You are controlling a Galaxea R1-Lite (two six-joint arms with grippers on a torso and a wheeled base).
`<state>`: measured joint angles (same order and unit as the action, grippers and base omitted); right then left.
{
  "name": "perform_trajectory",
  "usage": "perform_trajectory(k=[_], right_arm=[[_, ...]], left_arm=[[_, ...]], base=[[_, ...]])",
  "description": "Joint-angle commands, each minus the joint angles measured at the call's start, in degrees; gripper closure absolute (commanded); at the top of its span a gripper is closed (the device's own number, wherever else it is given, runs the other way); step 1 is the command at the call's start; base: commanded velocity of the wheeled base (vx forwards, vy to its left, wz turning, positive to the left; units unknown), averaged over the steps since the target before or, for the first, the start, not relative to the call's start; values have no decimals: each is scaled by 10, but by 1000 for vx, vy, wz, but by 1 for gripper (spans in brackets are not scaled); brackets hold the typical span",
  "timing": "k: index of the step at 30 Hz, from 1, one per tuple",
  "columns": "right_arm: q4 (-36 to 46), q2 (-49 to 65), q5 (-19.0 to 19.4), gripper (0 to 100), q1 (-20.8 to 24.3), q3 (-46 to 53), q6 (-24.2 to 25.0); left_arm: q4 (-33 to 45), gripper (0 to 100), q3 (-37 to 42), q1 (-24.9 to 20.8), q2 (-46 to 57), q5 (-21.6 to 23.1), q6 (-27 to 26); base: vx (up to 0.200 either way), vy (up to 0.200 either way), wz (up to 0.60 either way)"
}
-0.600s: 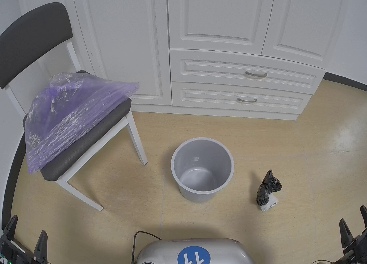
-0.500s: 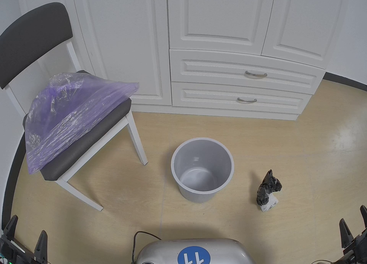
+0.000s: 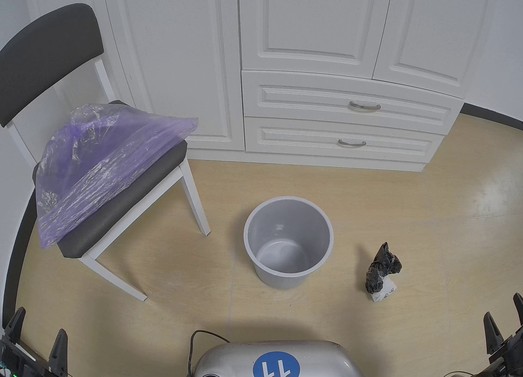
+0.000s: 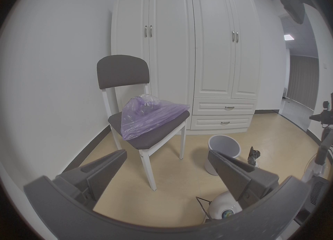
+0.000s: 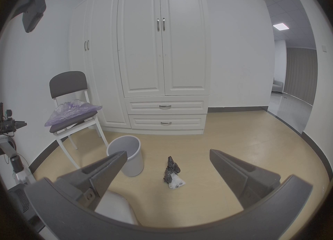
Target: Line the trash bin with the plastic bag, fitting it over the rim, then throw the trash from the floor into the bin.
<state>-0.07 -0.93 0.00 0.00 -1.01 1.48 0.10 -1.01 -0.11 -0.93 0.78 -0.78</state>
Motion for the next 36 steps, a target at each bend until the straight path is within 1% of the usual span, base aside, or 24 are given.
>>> perform_trajectory(k=[1, 16, 22, 30, 34, 36], right_arm=[[0, 9, 0, 0, 0, 8, -1], [0, 9, 1, 0, 0, 8, 1], [0, 9, 1, 0, 0, 8, 5], [0, 9, 1, 0, 0, 8, 4], [-1, 9, 2, 0, -2, 9, -3], [1, 9, 7, 0, -2, 10, -31]], left_arm=[[0, 0, 9, 0, 9, 0, 0], [1, 0, 9, 0, 9, 1, -5], [0, 0, 9, 0, 9, -10, 16], [0, 0, 9, 0, 9, -10, 17], [0, 0, 9, 0, 9, -8, 10], [-2, 0, 9, 1, 9, 1, -18]], base=[[0, 0, 0], [0, 0, 0], [0, 0, 0], [0, 0, 0], [0, 0, 0], [0, 0, 0]])
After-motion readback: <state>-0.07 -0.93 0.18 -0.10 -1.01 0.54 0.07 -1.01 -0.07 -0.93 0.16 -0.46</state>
